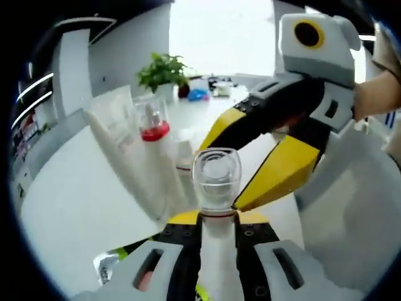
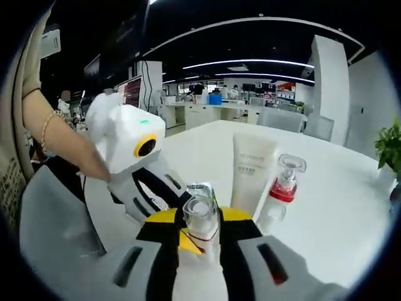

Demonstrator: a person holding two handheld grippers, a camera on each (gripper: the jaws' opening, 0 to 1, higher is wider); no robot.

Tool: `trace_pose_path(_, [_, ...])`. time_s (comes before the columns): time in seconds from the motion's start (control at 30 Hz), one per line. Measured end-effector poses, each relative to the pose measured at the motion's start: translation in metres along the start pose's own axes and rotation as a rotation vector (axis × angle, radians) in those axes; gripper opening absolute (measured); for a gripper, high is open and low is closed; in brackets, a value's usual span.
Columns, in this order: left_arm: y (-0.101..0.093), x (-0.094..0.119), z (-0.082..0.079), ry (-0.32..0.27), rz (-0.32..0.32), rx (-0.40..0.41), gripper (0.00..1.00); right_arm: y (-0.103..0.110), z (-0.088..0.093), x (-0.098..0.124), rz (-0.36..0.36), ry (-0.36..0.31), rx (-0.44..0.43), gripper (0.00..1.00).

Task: Arrange the skincare products in the storage area until every visible bottle or jar stands upright without overlapping.

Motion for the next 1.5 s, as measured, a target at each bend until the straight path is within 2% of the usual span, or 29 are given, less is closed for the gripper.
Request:
trace_pose_path(0.3, [0.013, -0.016, 0.001, 0.018, -0.005, -0.015, 0.16, -0.011, 0.024, 0.023, 0.061, 0.048, -0.062, 0.27])
trace_pose_path(0.33, [0.013, -0.016, 0.000, 0.006, -0.001, -0.017, 0.16, -0.012, 0.027, 0.025, 0.066, 0.055, -0.069, 0.27])
trace_pose_path(0.47, [0.016, -0.017, -0.005, 0.023, -0.003, -0.035, 0.16, -0.014, 0.033, 0.029, 0.080, 0.066, -0.087, 0.27])
trace_pose_path(0.83, [0.025, -0.029, -0.016, 0.059, 0.026, -0.087, 0.17, -0.015, 0.037, 0.029, 0.095, 0.063, -0.125, 0.28])
trace_pose_path(1.5, [0.030, -0.041, -0.015, 0.077, 0.054, -0.120, 0.17, -0.013, 0.042, 0.029, 0.096, 0.071, -0.141, 0.28])
Point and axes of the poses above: the point that each gripper's makers call its tool centre point, and the gripper's own axes: x roughly backward along the fingers, y roughly to its left, z roughly out of its underside, the point moved 5 cm from there along x, roughly backward along the fingers, and after that the axes turned 12 degrees about x, right-handed, at the moved point
